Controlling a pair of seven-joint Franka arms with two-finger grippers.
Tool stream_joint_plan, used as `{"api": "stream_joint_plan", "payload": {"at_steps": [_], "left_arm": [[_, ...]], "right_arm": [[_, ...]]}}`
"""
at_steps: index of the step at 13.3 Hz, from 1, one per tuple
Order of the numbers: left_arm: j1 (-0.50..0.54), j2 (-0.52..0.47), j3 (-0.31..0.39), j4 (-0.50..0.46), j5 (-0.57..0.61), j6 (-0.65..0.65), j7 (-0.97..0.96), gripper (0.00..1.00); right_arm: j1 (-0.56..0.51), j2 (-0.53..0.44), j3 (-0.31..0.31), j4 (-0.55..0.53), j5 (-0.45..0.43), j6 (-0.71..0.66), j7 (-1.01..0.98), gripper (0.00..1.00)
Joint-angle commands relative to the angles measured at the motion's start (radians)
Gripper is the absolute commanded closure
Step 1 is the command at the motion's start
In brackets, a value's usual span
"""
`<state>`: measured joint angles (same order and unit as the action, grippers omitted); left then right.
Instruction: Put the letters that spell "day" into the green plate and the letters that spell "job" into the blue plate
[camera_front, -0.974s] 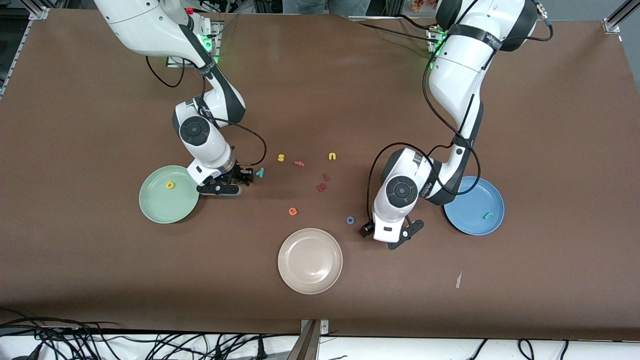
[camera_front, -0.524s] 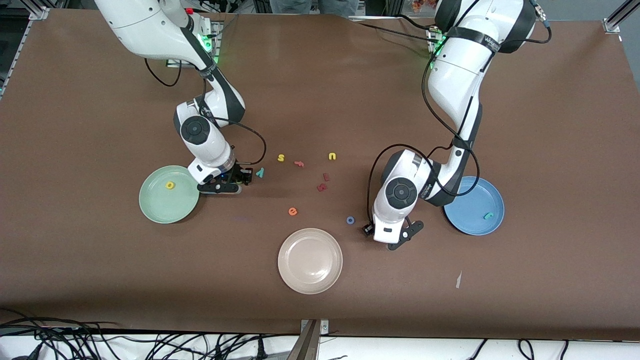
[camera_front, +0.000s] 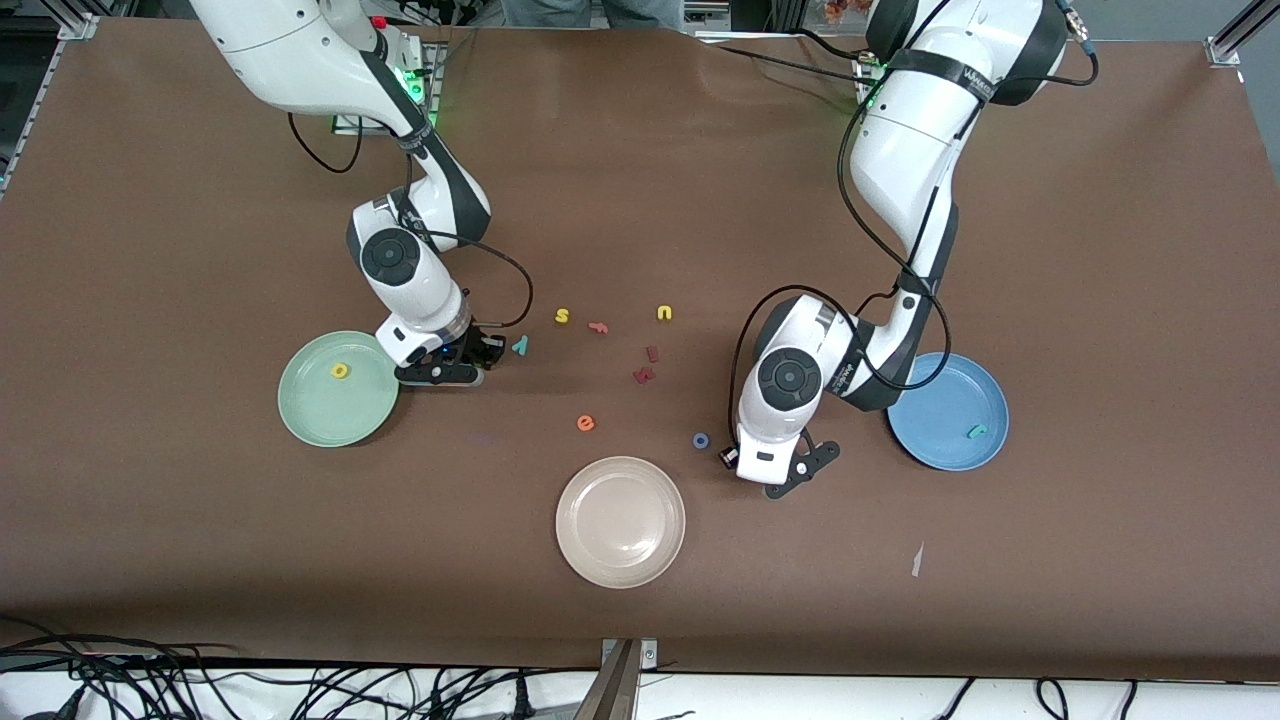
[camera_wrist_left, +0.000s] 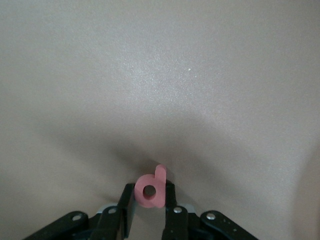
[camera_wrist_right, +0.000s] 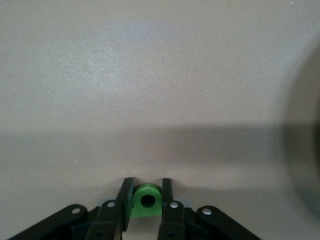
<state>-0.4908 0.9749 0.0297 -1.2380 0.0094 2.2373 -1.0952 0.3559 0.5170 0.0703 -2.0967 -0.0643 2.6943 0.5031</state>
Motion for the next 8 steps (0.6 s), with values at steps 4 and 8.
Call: {"api": "stream_joint_plan", "payload": {"at_steps": [4,8], "left_arm": [[0.064,-0.108,0.004,-0.064,0.09,-0.106,0.263,1.0],[0.13,-0.335,0.002,-0.312,0.083,-0.107,0.51,1.0]], "right_arm": [[-0.099,-0.121,-0.006,0.017,-0.02,-0.172,-0.231,0.79],[-0.215,-0.141,-0.027,0.015,-0.022,-0.172,-0.49,0.78]]}}
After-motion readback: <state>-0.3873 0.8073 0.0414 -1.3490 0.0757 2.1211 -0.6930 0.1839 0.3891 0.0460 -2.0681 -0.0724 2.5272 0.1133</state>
